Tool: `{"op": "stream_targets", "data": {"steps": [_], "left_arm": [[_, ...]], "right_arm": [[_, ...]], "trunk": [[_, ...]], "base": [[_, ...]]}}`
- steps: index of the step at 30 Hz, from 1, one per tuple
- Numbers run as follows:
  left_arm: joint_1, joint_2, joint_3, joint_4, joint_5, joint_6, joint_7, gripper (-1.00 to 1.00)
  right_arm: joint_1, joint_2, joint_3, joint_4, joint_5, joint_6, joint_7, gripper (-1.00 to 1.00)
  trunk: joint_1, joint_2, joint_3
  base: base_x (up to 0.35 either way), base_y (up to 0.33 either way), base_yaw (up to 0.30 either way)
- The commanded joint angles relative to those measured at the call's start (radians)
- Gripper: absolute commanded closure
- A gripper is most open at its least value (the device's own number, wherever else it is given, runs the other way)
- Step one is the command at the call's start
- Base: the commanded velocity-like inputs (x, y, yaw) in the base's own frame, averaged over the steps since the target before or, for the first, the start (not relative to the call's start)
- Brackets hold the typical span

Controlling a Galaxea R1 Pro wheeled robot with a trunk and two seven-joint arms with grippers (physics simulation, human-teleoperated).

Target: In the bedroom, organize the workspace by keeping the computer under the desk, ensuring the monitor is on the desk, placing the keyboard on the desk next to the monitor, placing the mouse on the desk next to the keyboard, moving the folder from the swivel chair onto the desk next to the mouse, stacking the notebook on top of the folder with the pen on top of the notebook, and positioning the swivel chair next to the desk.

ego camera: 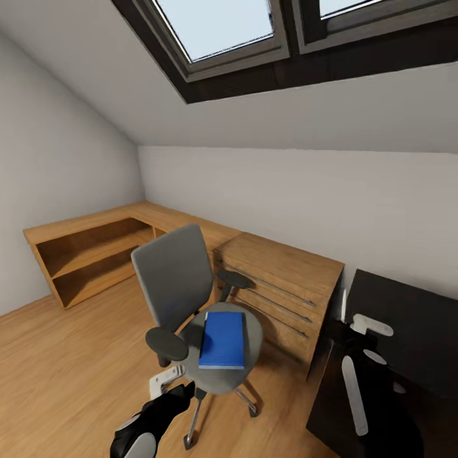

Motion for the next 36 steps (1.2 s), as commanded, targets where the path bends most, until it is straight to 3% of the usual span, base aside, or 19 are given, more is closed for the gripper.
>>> {"op": "stream_targets", "data": {"steps": [1, 4, 10, 21, 24, 36], "left_arm": [[-0.001, 0.001, -0.002, -0.002, 0.004, 0.002, 0.008, -1.0], [-0.001, 0.001, -0.002, -0.002, 0.002, 0.002, 0.007, -1.0], [-0.001, 0.001, -0.041, 0.0, 0.001, 0.002, 0.008, -1.0], [-0.001, 0.0, -0.053, 0.004, 0.0, 0.001, 0.008, -1.0], [-0.001, 0.0, -0.074, 0.017, 0.0, 0.0, 0.007, -1.0], [-0.001, 0.001, -0.09, 0.029, -0.004, -0.001, 0.007, -1.0]], "right_arm": [[-0.001, 0.0, -0.001, 0.0, -0.006, 0.004, -0.003, 1.0], [-0.001, 0.0, 0.0, 0.008, -0.005, 0.004, -0.002, 1.0], [-0.001, -0.009, 0.002, 0.025, -0.005, 0.008, -0.001, 1.0], [-0.001, -0.021, 0.008, 0.051, -0.004, 0.008, -0.002, 1.0], [-0.001, -0.021, 0.009, 0.06, -0.003, 0.012, -0.004, 1.0], [-0.013, -0.061, 0.006, 0.214, -0.006, 0.129, -0.004, 1.0]], "trunk": [[0.0, -0.001, -0.001], [0.0, -0.001, -0.001], [0.0, -0.001, -0.001], [0.0, -0.001, -0.001], [0.0, -0.001, -0.001], [0.0, -0.001, -0.001]], "base": [[0.224, -0.205, -0.187], [0.229, -0.209, -0.085], [0.271, -0.199, -0.004], [0.202, -0.266, 0.0], [0.045, -0.173, 0.0], [0.004, -0.016, 0.0]]}}
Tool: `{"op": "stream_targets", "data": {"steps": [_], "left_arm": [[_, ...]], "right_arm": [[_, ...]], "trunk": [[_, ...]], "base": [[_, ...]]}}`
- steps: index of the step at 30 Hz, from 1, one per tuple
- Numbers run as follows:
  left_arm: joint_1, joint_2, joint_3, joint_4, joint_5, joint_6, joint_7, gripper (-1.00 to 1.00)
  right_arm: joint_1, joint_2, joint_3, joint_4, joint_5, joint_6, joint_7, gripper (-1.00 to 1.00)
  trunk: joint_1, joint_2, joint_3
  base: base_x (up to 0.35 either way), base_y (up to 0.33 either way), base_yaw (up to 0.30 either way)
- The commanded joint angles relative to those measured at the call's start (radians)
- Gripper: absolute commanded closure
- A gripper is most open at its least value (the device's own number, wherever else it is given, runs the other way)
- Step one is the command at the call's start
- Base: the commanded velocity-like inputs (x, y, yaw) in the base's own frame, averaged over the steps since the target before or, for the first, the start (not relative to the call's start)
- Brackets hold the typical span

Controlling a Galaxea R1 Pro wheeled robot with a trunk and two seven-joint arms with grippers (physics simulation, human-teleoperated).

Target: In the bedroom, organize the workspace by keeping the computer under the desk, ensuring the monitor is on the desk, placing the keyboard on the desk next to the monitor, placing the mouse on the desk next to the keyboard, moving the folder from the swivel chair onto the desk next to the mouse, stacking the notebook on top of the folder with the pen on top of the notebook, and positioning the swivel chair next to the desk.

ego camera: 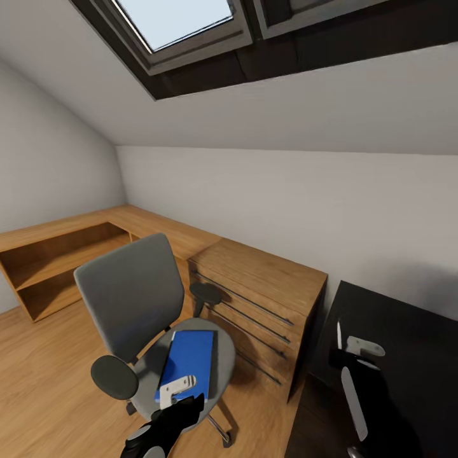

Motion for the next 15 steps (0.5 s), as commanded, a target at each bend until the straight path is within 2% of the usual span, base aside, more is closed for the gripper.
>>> {"op": "stream_targets", "data": {"steps": [1, 4, 8, 12, 15], "left_arm": [[-0.001, 0.001, -0.002, -0.001, 0.005, 0.002, 0.007, -1.0], [-0.001, 0.001, -0.002, -0.001, 0.005, 0.002, 0.007, -1.0], [-0.001, 0.001, -0.002, -0.001, 0.007, 0.002, 0.006, -1.0], [-0.001, 0.001, -0.002, -0.001, 0.006, 0.002, 0.006, -1.0], [-0.001, 0.002, 0.001, -0.001, 0.006, 0.002, 0.007, -1.0]], "right_arm": [[-0.011, -0.007, -0.002, 0.039, -0.005, 0.004, -0.003, 1.0], [-0.043, -0.042, -0.002, 0.117, -0.011, -0.001, 0.0, 1.0], [-0.054, -0.054, -0.003, 0.148, -0.012, -0.004, 0.002, 1.0], [-0.108, -0.092, -0.008, 0.258, -0.017, -0.044, 0.008, 1.0], [-0.112, -0.095, -0.013, 0.264, -0.017, -0.059, 0.042, 1.0]], "trunk": [[0.0, -0.001, -0.001], [0.0, -0.001, -0.001], [0.0, -0.001, -0.001], [0.0, -0.001, -0.001], [0.0, -0.001, -0.001]], "base": [[0.0, 0.0, 0.0], [0.0, 0.0, 0.0], [0.0, 0.0, 0.0], [0.0, 0.0, 0.0], [0.0, 0.0, 0.0]]}}
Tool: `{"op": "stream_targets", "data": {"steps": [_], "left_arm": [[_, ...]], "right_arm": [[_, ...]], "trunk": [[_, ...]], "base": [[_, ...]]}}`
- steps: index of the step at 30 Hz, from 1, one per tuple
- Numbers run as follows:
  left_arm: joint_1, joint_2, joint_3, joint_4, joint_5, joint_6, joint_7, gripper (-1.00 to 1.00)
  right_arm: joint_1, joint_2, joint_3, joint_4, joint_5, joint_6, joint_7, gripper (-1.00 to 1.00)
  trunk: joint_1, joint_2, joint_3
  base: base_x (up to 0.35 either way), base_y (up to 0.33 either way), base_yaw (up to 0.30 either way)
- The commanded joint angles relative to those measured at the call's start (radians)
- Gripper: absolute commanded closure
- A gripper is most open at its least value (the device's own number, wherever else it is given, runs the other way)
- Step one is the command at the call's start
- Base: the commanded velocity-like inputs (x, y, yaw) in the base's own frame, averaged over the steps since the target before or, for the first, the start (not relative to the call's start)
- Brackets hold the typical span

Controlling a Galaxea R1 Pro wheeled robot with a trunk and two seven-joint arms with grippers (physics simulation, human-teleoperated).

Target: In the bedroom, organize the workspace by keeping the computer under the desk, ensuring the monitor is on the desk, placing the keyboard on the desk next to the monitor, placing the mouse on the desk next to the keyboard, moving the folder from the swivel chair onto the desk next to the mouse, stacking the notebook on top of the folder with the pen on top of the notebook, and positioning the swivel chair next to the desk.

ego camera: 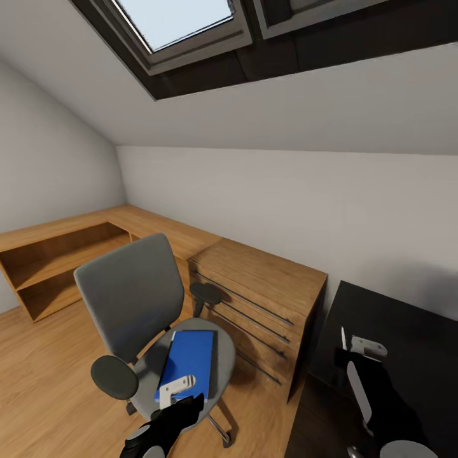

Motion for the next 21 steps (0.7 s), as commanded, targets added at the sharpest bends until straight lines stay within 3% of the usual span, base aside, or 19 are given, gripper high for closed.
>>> {"op": "stream_targets", "data": {"steps": [1, 15, 21], "left_arm": [[-0.001, 0.001, 0.0, -0.002, 0.005, 0.002, 0.008, -1.0], [-0.001, 0.001, 0.006, 0.0, 0.009, 0.0, 0.007, -1.0], [-0.001, 0.0, 0.003, 0.04, 0.005, 0.0, 0.005, -1.0]], "right_arm": [[-0.002, -0.002, -0.001, 0.0, -0.006, -0.001, 0.017, -1.0], [-0.002, -0.003, -0.002, -0.003, -0.005, -0.002, 0.025, -1.0], [-0.001, 0.006, -0.003, -0.122, -0.005, -0.005, 0.018, -1.0]], "trunk": [[0.0, -0.001, -0.001], [0.0, -0.001, -0.001], [0.0, -0.001, -0.001]], "base": [[0.0, 0.0, 0.0], [0.0, 0.0, 0.0], [0.0, 0.0, 0.0]]}}
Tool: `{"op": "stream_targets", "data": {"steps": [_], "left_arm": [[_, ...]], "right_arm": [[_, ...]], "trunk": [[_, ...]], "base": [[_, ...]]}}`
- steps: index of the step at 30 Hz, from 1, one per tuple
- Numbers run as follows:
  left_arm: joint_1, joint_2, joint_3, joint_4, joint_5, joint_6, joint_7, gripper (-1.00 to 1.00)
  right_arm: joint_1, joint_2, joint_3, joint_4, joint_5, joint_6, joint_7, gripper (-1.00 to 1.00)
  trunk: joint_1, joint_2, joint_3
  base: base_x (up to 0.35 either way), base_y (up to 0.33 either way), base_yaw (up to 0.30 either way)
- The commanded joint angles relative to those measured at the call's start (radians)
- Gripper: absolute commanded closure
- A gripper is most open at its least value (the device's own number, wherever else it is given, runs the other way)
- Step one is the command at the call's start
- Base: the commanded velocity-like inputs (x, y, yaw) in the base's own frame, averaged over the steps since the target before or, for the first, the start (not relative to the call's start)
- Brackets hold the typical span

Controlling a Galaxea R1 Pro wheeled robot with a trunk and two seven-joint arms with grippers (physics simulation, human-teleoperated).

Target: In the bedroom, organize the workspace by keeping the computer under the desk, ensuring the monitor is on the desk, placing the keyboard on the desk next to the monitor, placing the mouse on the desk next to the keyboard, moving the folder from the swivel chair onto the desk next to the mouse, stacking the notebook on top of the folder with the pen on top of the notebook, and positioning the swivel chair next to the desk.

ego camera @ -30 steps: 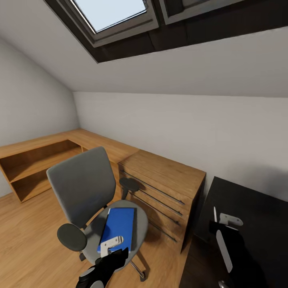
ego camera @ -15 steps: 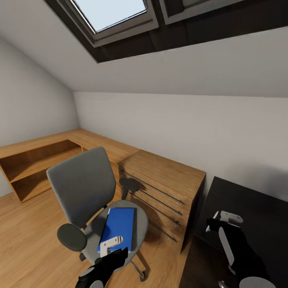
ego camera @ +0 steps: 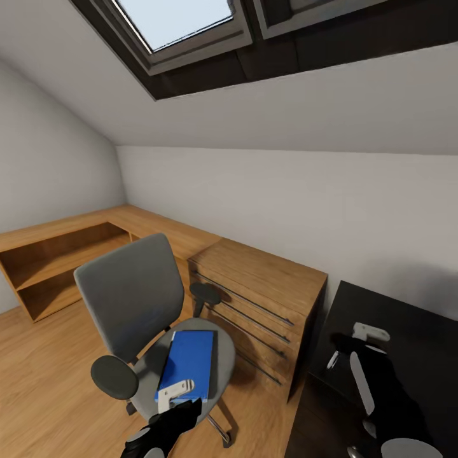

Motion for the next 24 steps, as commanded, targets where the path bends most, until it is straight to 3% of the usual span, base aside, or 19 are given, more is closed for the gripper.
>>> {"op": "stream_targets", "data": {"steps": [1, 2, 3, 6, 9, 16, 24], "left_arm": [[-0.001, 0.001, -0.002, 0.002, 0.005, 0.001, 0.007, -1.0], [-0.001, 0.0, -0.002, 0.008, 0.006, 0.001, 0.006, -1.0], [-0.001, 0.001, -0.002, 0.01, 0.006, 0.0, 0.006, -1.0], [-0.001, 0.001, -0.003, 0.013, 0.004, 0.0, 0.006, -1.0], [-0.001, 0.001, -0.003, 0.014, 0.003, -0.001, 0.006, -1.0], [-0.001, 0.0, -0.002, 0.015, 0.003, -0.001, 0.006, -1.0], [-0.001, 0.001, -0.001, 0.015, 0.004, -0.001, 0.007, -1.0]], "right_arm": [[0.0, 0.01, 0.001, -0.038, -0.007, 0.007, -0.007, -1.0], [0.002, 0.043, 0.0, -0.101, -0.006, 0.012, -0.008, -1.0], [0.002, 0.059, 0.0, -0.127, -0.006, 0.012, -0.009, -1.0], [0.004, 0.084, 0.0, -0.155, -0.005, 0.011, -0.018, -1.0], [0.004, 0.119, 0.001, -0.167, -0.005, 0.004, -0.097, -1.0], [0.005, 0.133, 0.012, -0.11, -0.007, 0.0, -0.158, -1.0], [0.005, 0.134, 0.072, -0.052, -0.003, -0.069, -0.166, -1.0]], "trunk": [[0.0, -0.001, -0.001], [0.0, -0.001, -0.001], [0.0, -0.001, -0.001], [0.0, -0.001, -0.002], [0.0, -0.001, -0.003], [0.0, -0.001, -0.004], [0.0, -0.001, -0.004]], "base": [[0.0, 0.0, 0.0], [0.0, 0.0, 0.01], [0.0, 0.0, 0.072], [0.0, 0.0, 0.143], [0.0, 0.0, 0.241], [0.0, 0.0, 0.268], [0.0, 0.0, 0.278]]}}
